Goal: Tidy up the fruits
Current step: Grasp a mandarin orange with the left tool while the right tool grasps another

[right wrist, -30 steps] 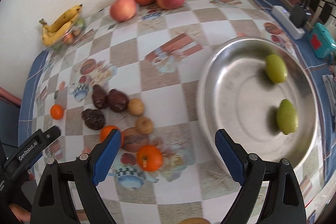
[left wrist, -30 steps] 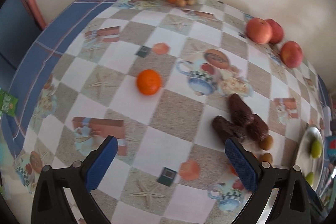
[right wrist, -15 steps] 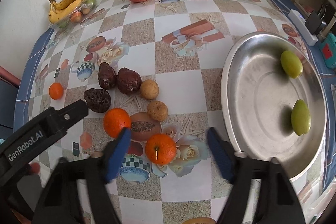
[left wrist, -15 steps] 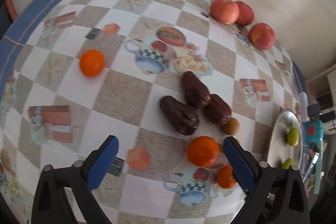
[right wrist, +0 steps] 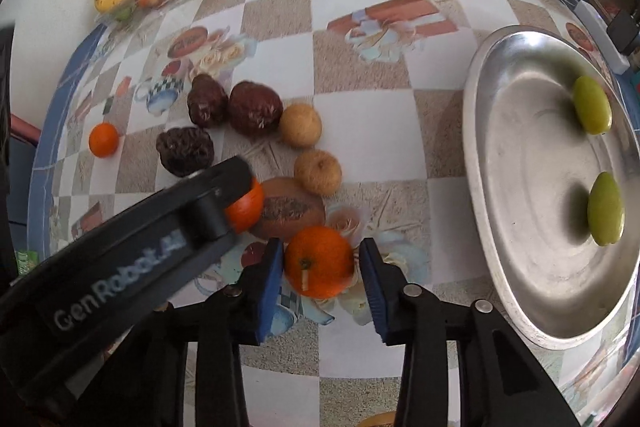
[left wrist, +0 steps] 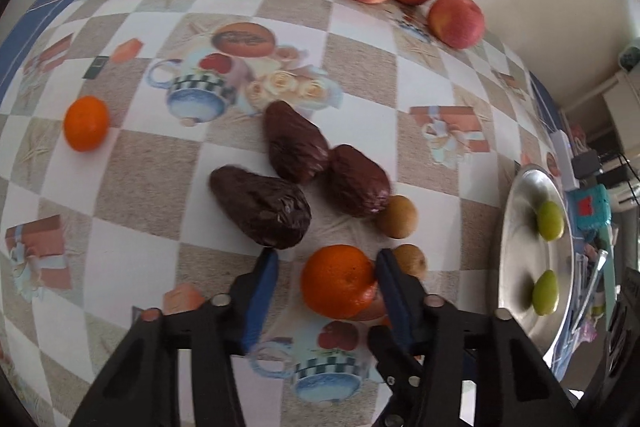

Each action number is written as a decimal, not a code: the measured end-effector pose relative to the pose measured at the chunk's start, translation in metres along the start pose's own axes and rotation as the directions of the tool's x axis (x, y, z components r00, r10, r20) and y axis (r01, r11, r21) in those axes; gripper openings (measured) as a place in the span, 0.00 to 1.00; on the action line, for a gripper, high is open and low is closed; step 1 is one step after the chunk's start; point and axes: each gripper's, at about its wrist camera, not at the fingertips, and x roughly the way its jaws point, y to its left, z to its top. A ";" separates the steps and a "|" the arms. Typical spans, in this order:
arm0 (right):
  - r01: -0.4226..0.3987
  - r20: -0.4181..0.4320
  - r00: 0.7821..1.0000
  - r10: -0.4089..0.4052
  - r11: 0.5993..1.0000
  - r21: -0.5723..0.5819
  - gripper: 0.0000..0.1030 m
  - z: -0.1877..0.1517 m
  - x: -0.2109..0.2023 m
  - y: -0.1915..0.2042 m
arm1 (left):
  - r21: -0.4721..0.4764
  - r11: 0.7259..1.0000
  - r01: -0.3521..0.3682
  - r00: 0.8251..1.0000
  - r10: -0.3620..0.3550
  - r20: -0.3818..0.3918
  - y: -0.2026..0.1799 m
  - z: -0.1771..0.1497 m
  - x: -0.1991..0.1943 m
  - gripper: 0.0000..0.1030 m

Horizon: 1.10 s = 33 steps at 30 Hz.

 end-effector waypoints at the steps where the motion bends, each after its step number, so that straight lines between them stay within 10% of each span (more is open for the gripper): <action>1: 0.010 -0.002 1.000 -0.010 1.000 -0.014 0.37 -0.001 0.001 0.002 | 0.003 1.000 0.010 1.000 -0.010 -0.011 -0.002 0.000 0.002 0.40; 18: -0.015 0.045 0.999 0.011 0.997 0.075 0.36 -0.001 -0.016 -0.023 | -0.018 0.995 -0.099 0.995 0.100 0.018 0.004 -0.010 -0.021 0.38; 33: -0.020 0.193 0.981 0.004 0.996 0.082 0.36 0.002 -0.065 -0.035 | -0.104 0.993 -0.056 0.988 0.070 0.138 0.015 -0.001 -0.057 0.38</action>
